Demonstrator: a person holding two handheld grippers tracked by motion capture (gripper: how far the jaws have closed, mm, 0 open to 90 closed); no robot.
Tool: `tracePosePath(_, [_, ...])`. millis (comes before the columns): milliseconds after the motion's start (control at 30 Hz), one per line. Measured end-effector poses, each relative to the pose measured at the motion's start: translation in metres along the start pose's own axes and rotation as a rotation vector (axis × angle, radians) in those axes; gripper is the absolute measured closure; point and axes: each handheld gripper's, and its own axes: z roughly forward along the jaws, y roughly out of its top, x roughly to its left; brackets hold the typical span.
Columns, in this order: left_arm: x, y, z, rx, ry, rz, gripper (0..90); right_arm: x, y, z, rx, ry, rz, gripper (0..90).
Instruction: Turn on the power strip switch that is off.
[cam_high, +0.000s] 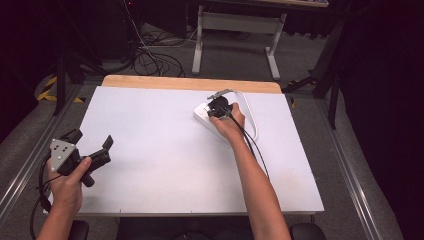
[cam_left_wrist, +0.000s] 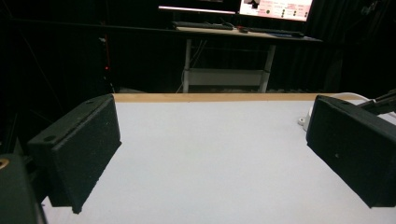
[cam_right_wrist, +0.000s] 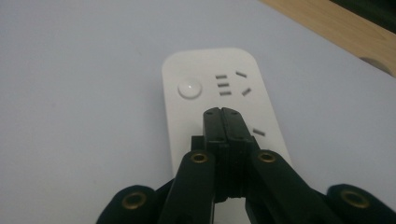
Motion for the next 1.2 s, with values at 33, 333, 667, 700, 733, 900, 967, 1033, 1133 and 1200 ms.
tracePosePath(33, [0.001, 0.0, 0.0, 0.0, 0.0, -0.003, 3.5, 0.0, 0.0, 0.0, 0.0, 0.0, 0.0, 90.0])
tracePosePath(333, [0.0, 0.0, -0.002, -0.005, 0.0, -0.012, 3.6, 0.006, 0.0, 0.004, 0.033, -0.001, -0.009, 90.0])
tracePosePath(667, [0.001, 0.0, -0.003, -0.003, 0.003, -0.01, 3.7, 0.004, -0.002, 0.002, 0.065, -0.065, 0.015, 90.0])
tracePosePath(700, [0.001, 0.0, -0.003, -0.004, 0.003, -0.011, 3.7, 0.001, -0.003, 0.001, 0.055, -0.045, 0.036, 90.0])
tracePosePath(733, [0.002, 0.0, -0.003, -0.004, 0.004, -0.011, 3.7, 0.0, -0.005, 0.001, 0.043, -0.039, 0.045, 90.0])
tracePosePath(900, [0.001, 0.0, -0.002, -0.005, 0.004, -0.015, 3.7, -0.003, -0.004, 0.0, 0.046, -0.012, 0.044, 90.0])
tracePosePath(967, [0.001, 0.0, -0.001, -0.002, 0.002, -0.018, 3.7, -0.006, -0.005, -0.001, 0.027, -0.01, 0.049, 90.0])
tracePosePath(1033, [0.003, 0.0, -0.001, -0.001, 0.005, -0.019, 3.7, -0.006, -0.005, -0.004, -0.012, 0.027, 0.078, 90.0])
tracePosePath(1133, [0.004, 0.0, -0.002, -0.004, 0.007, -0.027, 3.7, -0.002, -0.003, -0.001, -0.003, 0.056, 0.066, 90.0])
tracePosePath(1200, [0.004, 0.0, -0.003, -0.008, 0.008, -0.027, 3.8, 0.001, -0.005, 0.001, 0.006, 0.049, 0.051, 90.0])
